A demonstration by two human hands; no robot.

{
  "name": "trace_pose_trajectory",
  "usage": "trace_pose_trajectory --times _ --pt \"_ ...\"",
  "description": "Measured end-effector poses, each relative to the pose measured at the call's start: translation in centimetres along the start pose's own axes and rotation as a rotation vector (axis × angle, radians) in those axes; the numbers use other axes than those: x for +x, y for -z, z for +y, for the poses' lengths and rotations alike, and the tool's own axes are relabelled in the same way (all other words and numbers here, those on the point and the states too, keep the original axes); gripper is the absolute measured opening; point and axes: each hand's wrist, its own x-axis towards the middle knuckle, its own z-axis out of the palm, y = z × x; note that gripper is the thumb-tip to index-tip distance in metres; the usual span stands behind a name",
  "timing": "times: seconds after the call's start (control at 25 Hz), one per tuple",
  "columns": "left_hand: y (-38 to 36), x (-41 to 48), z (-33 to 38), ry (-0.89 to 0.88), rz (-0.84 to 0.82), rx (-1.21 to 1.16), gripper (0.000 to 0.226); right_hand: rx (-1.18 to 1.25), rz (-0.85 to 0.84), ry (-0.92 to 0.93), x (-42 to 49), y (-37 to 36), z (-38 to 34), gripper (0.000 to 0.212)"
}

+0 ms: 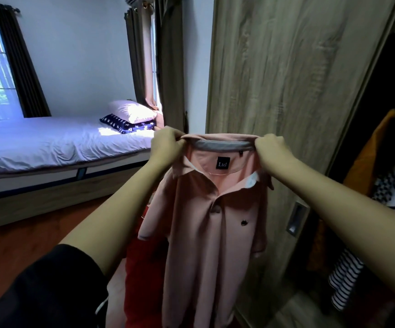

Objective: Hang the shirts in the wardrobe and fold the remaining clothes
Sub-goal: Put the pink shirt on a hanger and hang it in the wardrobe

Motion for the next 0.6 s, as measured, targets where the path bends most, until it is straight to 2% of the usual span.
trace_pose_trajectory --times 0.16,0.24,0.32,0.4,0.52,0.6 --pt "-1.6 0.1 1.0 0.126 0.008 -0.147 0.024 0.252 -0.046 -0.107 -1.2 -1.2 -0.6 0.043" --pt "-1.9 -0.3 0.7 0.158 0.054 -0.055 0.025 0.291 -0.078 -0.087 -1.4 -1.0 -0.5 0.047" --pt "-1.8 -0.2 0.1 0.137 0.15 0.109 0.026 0.262 -0.131 -0.088 -1.1 0.1 0.2 0.041" --pt "-1.9 -0.2 -0.4 -0.04 0.197 0.257 0.028 0.231 -0.116 -0.142 -0.7 1.2 1.3 0.035" --pt "-2.5 0.1 -0.5 -0.479 0.245 0.566 0.021 0.228 -0.072 -0.259 -0.7 1.8 3.2 0.023" --pt "-2.5 1.0 -0.1 -0.67 0.289 0.613 0.015 0.216 -0.139 -0.314 -1.5 2.1 4.1 0.026"
